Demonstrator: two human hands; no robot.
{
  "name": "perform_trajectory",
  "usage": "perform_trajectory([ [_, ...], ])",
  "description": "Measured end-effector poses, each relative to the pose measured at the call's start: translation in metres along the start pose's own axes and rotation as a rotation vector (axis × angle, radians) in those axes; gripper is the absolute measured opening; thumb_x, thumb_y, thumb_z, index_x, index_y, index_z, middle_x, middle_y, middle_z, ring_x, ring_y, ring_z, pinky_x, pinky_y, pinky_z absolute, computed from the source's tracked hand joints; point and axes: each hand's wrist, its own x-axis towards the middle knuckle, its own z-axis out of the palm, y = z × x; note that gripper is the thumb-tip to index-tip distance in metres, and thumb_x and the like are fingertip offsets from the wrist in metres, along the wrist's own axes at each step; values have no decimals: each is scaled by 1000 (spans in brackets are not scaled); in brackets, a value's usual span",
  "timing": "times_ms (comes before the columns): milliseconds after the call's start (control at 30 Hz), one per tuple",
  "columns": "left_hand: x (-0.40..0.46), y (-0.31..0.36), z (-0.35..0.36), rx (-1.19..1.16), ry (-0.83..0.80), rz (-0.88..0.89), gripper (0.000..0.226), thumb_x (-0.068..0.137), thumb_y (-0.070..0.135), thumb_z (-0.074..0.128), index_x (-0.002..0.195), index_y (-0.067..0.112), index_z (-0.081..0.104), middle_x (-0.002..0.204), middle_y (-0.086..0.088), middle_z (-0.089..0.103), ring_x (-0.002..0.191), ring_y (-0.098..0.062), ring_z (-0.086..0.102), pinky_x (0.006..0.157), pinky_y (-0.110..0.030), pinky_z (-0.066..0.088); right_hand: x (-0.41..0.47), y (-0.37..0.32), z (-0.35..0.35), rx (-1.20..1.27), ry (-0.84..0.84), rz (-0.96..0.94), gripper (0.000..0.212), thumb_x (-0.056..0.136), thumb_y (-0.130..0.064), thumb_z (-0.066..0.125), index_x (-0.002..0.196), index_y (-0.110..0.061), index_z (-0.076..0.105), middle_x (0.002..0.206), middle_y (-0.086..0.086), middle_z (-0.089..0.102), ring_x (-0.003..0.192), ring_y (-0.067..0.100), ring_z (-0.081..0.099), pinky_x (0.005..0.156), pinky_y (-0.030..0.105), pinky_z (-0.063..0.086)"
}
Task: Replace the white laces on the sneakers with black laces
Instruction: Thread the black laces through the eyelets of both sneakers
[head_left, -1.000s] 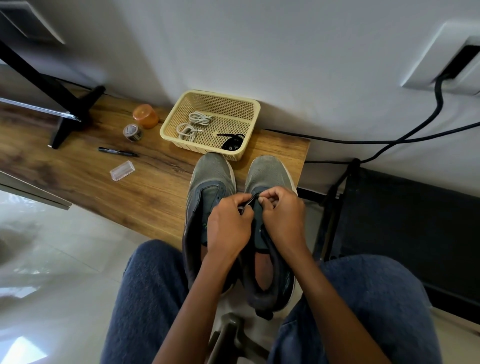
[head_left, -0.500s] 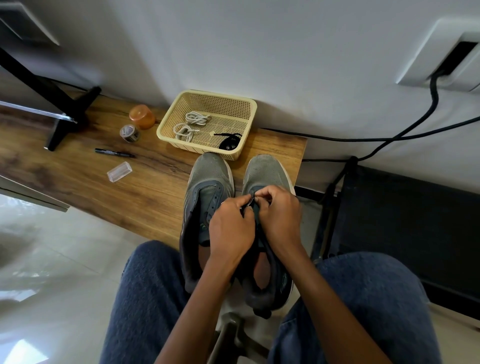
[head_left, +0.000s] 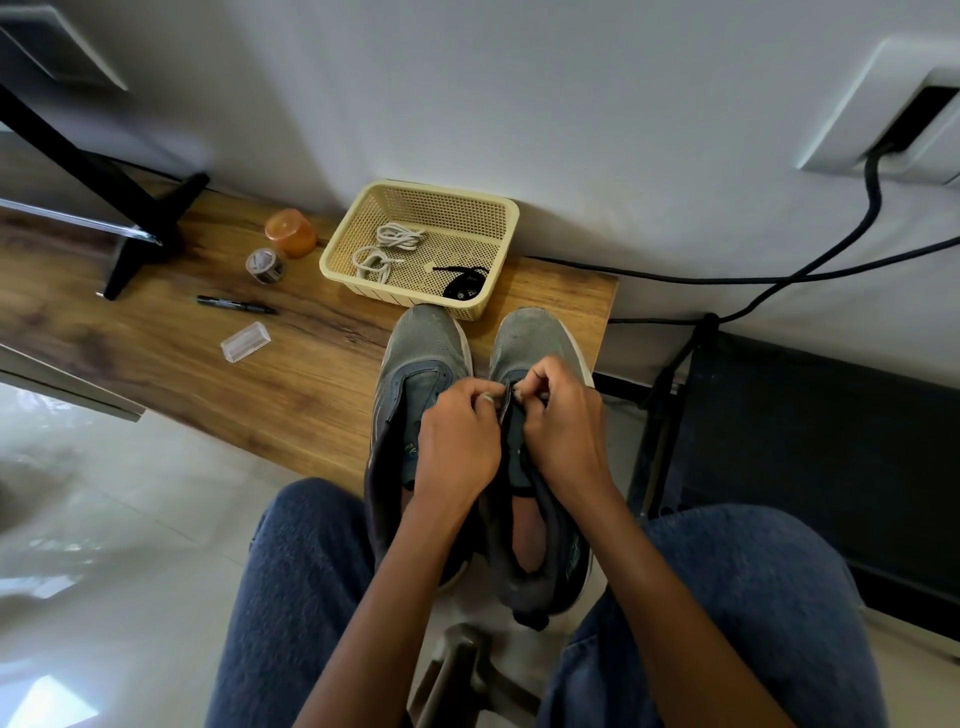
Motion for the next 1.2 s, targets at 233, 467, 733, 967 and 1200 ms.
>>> perform_trajectory([
  [233,23,7,1,281,37,172,27,92,7,54,112,18,69,105,-6,71,99,-23,65,85,-37,53,1,4,3,29,24,43,43,84,5,57,66,-30,39,75,0,64,76,21,65,69,46,53],
  [467,27,7,-4,385,32,269,16,95,14,53,103,14,67,97,-8,69,91,-26,63,76,-39,50,-1,5,3,23,44,-25,23,85,2,59,79,-19,49,75,0,61,70,17,59,66,43,50],
  [733,31,7,-10,499,113,303,16,98,12,48,103,14,63,94,-8,68,85,-27,64,67,-33,43,-4,8,10,-31,124,-133,14,82,-4,68,85,-12,56,82,1,60,78,18,58,68,40,51],
  [967,31,-2,-21,377,249,230,20,98,9,45,101,12,64,90,-8,67,79,-24,63,71,-42,53,-4,14,9,-62,118,-151,18,80,-1,68,90,-12,59,89,-1,61,90,21,58,74,38,51],
  [1200,28,-8,-38,249,377,133,19,101,17,46,107,12,62,87,-3,64,63,-7,51,50,-19,33,-5,14,9,-87,118,-142,19,80,-2,68,90,-14,58,90,-2,60,91,19,56,73,35,49],
])
